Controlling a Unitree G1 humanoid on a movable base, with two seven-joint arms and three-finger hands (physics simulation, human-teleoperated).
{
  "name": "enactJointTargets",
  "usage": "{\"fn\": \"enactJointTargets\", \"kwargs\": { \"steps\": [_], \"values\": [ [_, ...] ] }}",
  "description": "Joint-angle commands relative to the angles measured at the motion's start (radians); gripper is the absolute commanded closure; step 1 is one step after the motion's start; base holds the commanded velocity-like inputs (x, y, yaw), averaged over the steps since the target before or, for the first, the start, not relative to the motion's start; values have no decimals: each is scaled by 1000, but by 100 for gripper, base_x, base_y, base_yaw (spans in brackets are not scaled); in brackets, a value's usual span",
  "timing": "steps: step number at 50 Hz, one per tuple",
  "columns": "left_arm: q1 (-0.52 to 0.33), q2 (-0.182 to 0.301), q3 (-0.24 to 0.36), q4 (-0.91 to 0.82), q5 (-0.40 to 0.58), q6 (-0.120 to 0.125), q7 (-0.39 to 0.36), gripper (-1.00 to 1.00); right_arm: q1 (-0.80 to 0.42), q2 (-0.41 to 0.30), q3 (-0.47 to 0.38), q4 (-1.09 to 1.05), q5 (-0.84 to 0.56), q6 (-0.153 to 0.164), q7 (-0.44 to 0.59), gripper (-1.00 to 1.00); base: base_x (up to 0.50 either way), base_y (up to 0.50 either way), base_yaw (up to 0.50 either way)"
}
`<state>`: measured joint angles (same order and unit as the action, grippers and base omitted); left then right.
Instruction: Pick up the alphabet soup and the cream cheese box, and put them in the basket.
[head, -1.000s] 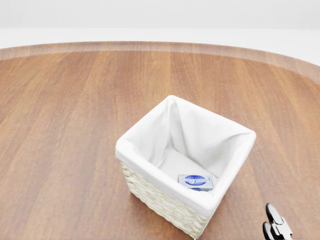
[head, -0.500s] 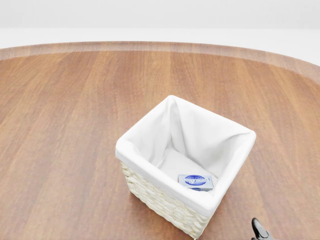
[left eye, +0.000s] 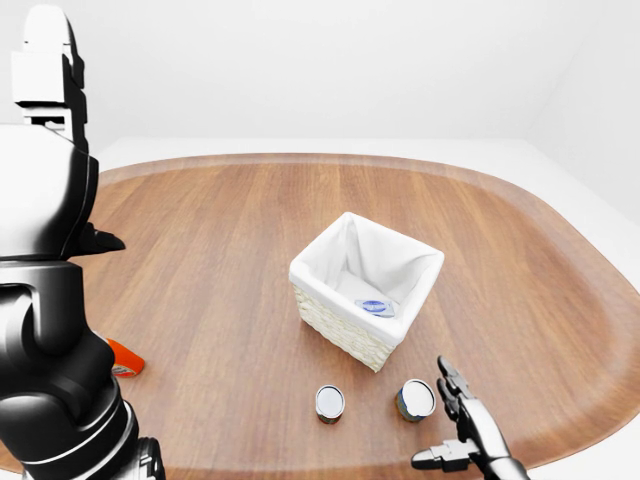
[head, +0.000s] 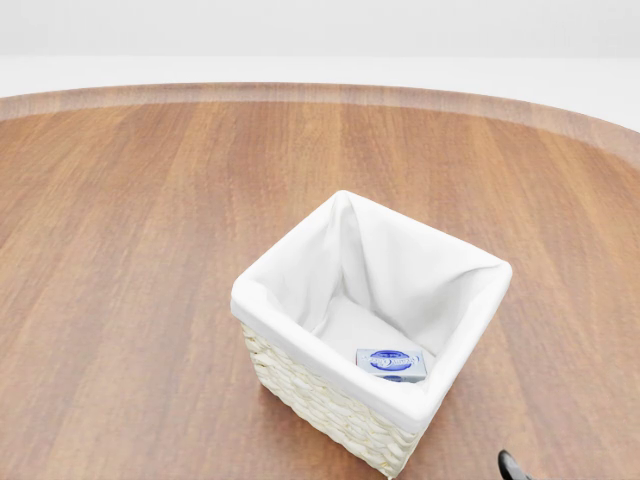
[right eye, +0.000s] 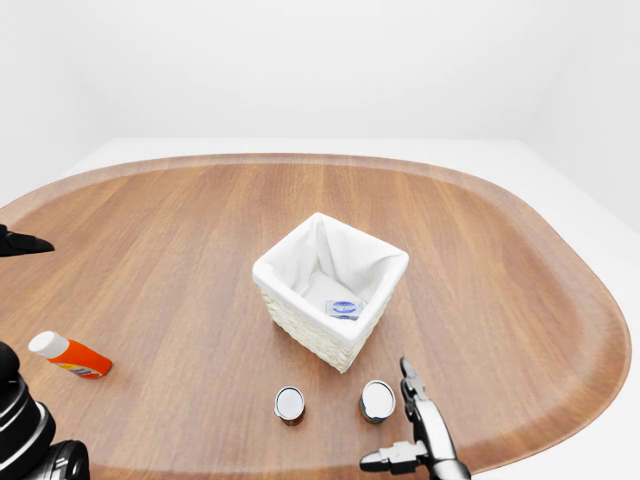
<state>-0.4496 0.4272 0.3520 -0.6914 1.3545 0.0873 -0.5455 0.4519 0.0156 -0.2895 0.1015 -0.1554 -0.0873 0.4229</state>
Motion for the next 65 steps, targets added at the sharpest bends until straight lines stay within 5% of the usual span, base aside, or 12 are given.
{"fn": "enactJointTargets", "kwargs": {
  "steps": [1,62,64,65],
  "values": [
    [-4,2,-1,8,19,0,-8,-100,-14,-10,-7,33,-11,0,-18,-100,0,0,0],
    [-1,1,3,7,9,0,-2,-100,-111,-67,126,159,-60,0,-173,-100,0,0,0],
    [-1,2,3,7,9,0,-3,-100,-109,-68,127,154,-56,0,-172,-2,0,0,0],
    [-2,3,3,7,9,0,-4,-100,-111,-71,127,161,-56,0,-173,100,0,0,0]
  ]
}}
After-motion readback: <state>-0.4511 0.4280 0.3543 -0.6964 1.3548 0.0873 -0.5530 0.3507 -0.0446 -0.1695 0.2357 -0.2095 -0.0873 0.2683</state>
